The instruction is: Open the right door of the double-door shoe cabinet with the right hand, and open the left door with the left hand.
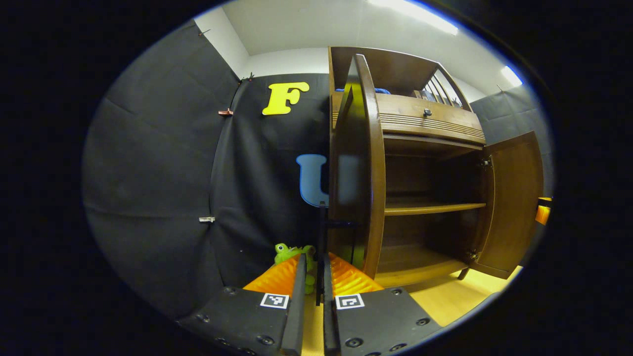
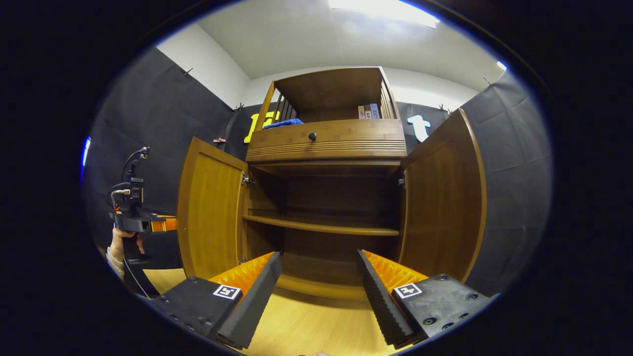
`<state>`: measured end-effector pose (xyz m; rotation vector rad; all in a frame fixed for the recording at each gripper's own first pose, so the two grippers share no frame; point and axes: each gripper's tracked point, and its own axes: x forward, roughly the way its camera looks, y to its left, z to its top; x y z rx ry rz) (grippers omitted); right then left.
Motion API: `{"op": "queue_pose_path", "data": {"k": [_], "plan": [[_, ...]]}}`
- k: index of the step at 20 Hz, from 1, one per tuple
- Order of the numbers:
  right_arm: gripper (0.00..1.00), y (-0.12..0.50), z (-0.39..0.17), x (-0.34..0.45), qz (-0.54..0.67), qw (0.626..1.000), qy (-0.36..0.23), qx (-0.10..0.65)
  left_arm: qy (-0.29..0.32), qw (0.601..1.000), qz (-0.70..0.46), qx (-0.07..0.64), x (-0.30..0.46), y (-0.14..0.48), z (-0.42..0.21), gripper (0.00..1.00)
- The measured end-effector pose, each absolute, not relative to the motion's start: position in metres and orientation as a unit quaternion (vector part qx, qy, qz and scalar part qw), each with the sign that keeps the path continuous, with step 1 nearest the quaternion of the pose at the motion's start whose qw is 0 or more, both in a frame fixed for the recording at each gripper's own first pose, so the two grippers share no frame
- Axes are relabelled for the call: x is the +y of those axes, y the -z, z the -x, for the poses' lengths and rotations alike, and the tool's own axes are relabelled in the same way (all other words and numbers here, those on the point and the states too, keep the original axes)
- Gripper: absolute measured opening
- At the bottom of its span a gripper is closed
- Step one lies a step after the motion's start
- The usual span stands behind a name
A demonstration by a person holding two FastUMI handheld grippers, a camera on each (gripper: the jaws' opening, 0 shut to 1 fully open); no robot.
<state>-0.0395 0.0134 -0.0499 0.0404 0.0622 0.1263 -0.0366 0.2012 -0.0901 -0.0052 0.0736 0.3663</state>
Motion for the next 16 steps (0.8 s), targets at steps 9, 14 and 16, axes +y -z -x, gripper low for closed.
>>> {"op": "queue_pose_path", "data": {"k": [9, 14, 16], "plan": [[0.96, 0.046, 0.034, 0.017, -0.019, 0.998, -0.056, 0.028, -0.157, 0.987, 0.013, 0.024, 0.172, 0.058, 0.082, 0.20], [0.96, 0.050, 0.024, 0.016, -0.028, 0.998, -0.040, 0.049, -0.103, 0.994, 0.011, 0.033, 0.100, 0.039, 0.068, 0.20], [0.96, 0.050, 0.020, 0.014, -0.027, 0.998, -0.035, 0.055, -0.067, 0.997, 0.004, 0.037, 0.067, 0.038, 0.051, 0.28]]}}
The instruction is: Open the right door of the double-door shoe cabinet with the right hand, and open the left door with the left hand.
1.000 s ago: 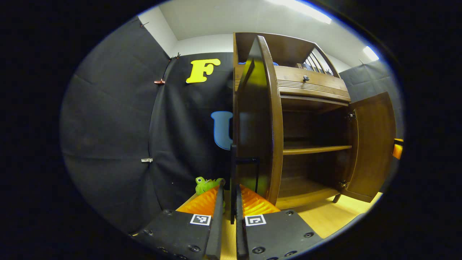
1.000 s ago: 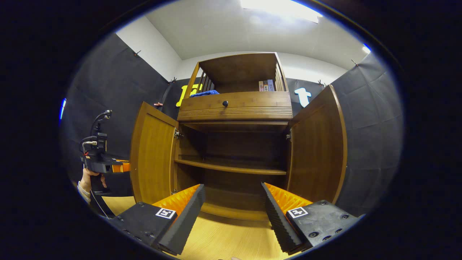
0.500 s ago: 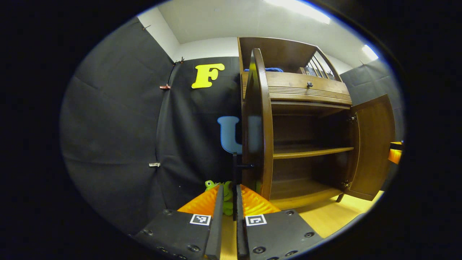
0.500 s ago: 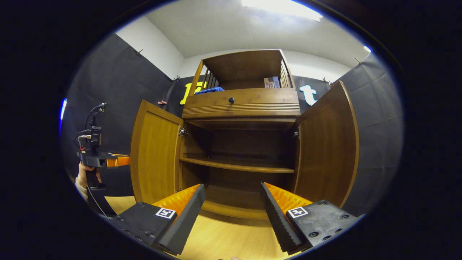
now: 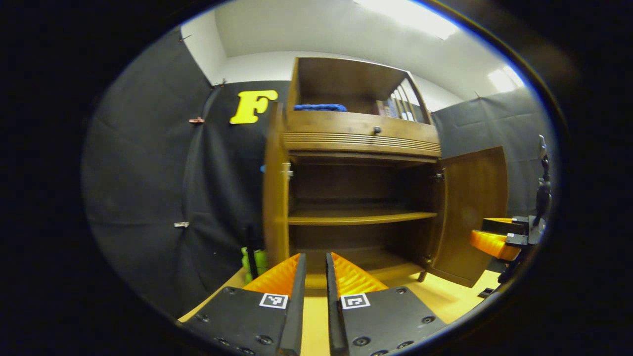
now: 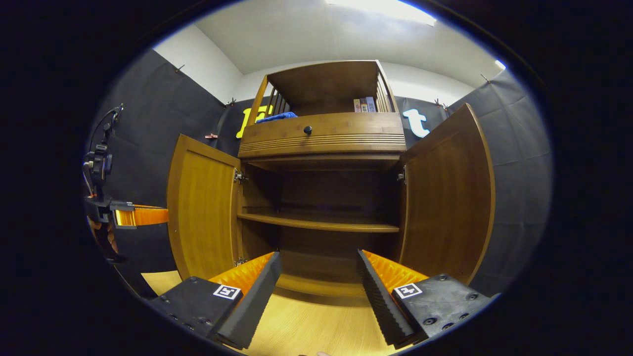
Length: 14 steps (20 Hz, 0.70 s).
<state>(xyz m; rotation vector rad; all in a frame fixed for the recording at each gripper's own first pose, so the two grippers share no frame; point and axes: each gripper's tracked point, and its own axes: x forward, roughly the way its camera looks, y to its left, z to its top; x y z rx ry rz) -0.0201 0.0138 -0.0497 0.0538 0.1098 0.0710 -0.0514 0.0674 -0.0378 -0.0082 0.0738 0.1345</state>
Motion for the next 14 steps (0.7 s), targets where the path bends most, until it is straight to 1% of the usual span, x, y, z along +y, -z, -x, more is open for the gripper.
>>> {"op": "queue_pose_path", "data": {"k": [1, 2, 3, 4, 7, 9, 12, 13, 14], "plan": [[0.96, 0.047, 0.019, 0.012, -0.024, 0.998, -0.031, 0.056, -0.051, 0.998, 0.007, 0.037, 0.054, 0.036, 0.042, 0.27], [0.96, 0.044, 0.018, 0.011, -0.020, 0.998, -0.026, 0.056, -0.036, 0.999, 0.008, 0.037, 0.044, 0.036, 0.035, 0.29], [0.96, 0.043, 0.016, 0.011, -0.016, 0.998, -0.024, 0.055, -0.024, 0.999, 0.006, 0.036, 0.034, 0.034, 0.028, 0.34], [0.95, 0.041, 0.016, 0.011, -0.013, 0.998, -0.023, 0.055, -0.016, 0.999, 0.003, 0.035, 0.027, 0.034, 0.023, 0.45], [0.96, 0.039, 0.014, 0.008, -0.008, 0.998, -0.018, 0.052, 0.000, 0.999, -0.010, 0.036, 0.009, 0.035, 0.010, 0.77], [0.96, 0.037, 0.013, 0.007, -0.010, 0.999, -0.016, 0.050, -0.002, 0.999, -0.015, 0.038, 0.008, 0.039, 0.006, 0.98], [0.97, 0.033, 0.012, 0.006, -0.010, 0.999, -0.013, 0.044, -0.015, 0.999, -0.016, 0.025, 0.011, 0.034, 0.005, 0.99], [0.97, 0.034, 0.011, 0.006, -0.011, 0.999, -0.013, 0.043, -0.015, 0.999, -0.014, 0.024, 0.011, 0.033, 0.004, 0.97], [0.97, 0.033, 0.011, 0.006, -0.012, 0.999, -0.015, 0.044, -0.014, 0.999, -0.012, 0.027, 0.011, 0.034, 0.004, 0.99]]}}
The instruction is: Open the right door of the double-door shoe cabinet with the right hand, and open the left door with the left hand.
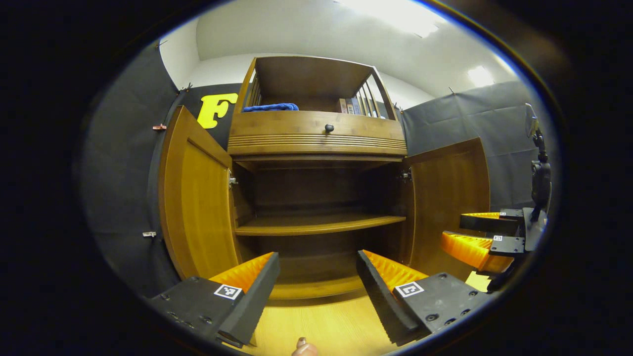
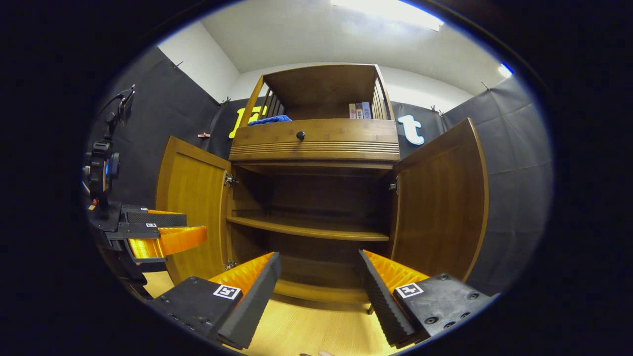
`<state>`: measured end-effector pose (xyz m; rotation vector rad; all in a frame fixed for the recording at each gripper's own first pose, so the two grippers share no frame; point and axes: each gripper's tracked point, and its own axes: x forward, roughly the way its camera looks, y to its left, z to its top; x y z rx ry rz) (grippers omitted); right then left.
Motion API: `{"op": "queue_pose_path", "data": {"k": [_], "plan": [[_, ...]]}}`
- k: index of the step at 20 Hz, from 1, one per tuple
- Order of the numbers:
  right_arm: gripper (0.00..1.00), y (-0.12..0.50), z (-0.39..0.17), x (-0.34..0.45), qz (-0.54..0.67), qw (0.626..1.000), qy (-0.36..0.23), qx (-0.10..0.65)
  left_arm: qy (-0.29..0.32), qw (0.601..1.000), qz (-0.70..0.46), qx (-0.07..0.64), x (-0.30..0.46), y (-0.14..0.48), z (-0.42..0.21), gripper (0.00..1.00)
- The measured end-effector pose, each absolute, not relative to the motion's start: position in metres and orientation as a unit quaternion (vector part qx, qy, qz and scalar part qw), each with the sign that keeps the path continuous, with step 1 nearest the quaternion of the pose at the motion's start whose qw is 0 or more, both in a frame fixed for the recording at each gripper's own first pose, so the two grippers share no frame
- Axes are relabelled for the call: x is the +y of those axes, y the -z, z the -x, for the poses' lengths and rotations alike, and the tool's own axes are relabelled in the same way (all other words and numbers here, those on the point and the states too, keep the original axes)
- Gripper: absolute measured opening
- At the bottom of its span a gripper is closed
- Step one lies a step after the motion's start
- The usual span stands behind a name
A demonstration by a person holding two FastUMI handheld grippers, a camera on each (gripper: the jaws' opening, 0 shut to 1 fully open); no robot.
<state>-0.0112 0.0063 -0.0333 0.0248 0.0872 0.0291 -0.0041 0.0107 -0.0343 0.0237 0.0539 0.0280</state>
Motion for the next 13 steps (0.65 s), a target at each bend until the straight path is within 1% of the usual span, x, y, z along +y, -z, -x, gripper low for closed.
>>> {"op": "queue_pose_path", "data": {"k": [1, 2, 3, 4, 5, 6, 8, 11, 12, 13], "plan": [[0.97, 0.0323, 0.0117, 0.0073, -0.013, 0.999, -0.015, 0.043, -0.014, 0.999, -0.010, 0.027, 0.0110, 0.0341, 0.0051, 0.94], [0.97, 0.0315, 0.0112, 0.0072, -0.012, 0.999, -0.014, 0.041, -0.014, 0.999, -0.010, 0.027, 0.0119, 0.0335, 0.0062, 0.99], [0.97, 0.0296, 0.0111, 0.0049, -0.009, 0.999, -0.009, 0.038, -0.015, 0.999, -0.011, 0.027, 0.0127, 0.0337, 0.0060, 0.99], [0.95, 0.0293, 0.0102, 0.0027, -0.007, 0.999, -0.006, 0.035, -0.017, 0.999, -0.014, 0.028, 0.0141, 0.0340, 0.0053, 0.99], [0.97, 0.0295, 0.0091, 0.0017, -0.007, 0.999, -0.004, 0.034, -0.018, 0.999, -0.015, 0.028, 0.0141, 0.0337, 0.0050, 0.97], [0.97, 0.0298, 0.0083, 0.0024, -0.009, 0.999, -0.004, 0.034, -0.016, 0.999, -0.016, 0.027, 0.0131, 0.0338, 0.0043, 0.99], [0.97, 0.0298, 0.0073, 0.0030, -0.012, 0.999, -0.004, 0.035, -0.009, 0.999, -0.015, 0.030, 0.0095, 0.0356, 0.0031, 0.97], [0.97, 0.0299, 0.0054, 0.0003, -0.009, 0.999, 0.000, 0.033, -0.006, 0.999, -0.017, 0.036, 0.0084, 0.0390, 0.0022, 0.97], [0.97, 0.0308, 0.0041, 0.0011, -0.010, 0.999, -0.001, 0.035, -0.006, 0.999, -0.019, 0.037, 0.0088, 0.0396, 0.0025, 0.99], [0.97, 0.0312, 0.0038, 0.0017, -0.012, 0.999, -0.003, 0.036, -0.007, 0.999, -0.020, 0.037, 0.0088, 0.0387, 0.0020, 0.99]]}}
